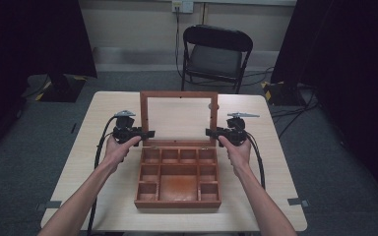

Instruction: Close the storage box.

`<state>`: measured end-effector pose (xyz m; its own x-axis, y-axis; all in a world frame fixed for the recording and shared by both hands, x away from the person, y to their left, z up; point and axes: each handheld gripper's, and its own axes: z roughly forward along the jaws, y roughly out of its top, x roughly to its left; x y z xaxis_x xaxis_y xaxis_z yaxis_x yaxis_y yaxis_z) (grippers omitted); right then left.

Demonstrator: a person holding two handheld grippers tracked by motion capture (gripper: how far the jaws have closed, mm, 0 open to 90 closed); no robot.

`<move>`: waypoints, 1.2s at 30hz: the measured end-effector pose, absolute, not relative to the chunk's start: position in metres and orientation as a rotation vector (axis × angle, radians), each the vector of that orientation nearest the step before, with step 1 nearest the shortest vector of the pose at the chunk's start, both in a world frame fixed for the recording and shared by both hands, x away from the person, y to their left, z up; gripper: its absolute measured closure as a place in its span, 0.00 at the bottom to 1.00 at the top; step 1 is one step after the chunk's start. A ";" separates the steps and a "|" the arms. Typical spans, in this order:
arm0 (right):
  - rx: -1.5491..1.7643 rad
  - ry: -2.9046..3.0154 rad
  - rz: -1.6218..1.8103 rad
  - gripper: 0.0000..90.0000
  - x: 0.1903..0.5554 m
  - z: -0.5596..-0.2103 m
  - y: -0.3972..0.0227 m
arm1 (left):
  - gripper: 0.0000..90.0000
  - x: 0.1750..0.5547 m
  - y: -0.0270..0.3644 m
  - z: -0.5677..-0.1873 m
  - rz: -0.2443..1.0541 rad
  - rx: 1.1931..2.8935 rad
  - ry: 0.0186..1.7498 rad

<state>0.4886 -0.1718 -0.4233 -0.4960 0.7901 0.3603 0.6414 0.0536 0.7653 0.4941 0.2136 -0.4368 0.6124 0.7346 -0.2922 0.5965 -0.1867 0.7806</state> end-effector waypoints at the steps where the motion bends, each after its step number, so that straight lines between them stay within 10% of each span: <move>1: 1.476 2.164 1.429 0.55 0.488 -0.423 -0.172 | 0.59 0.493 0.214 -0.436 0.181 1.886 1.061; 36: 1.415 2.208 1.498 0.43 0.468 -0.406 -0.175 | 0.61 0.469 0.219 -0.420 0.179 1.916 0.974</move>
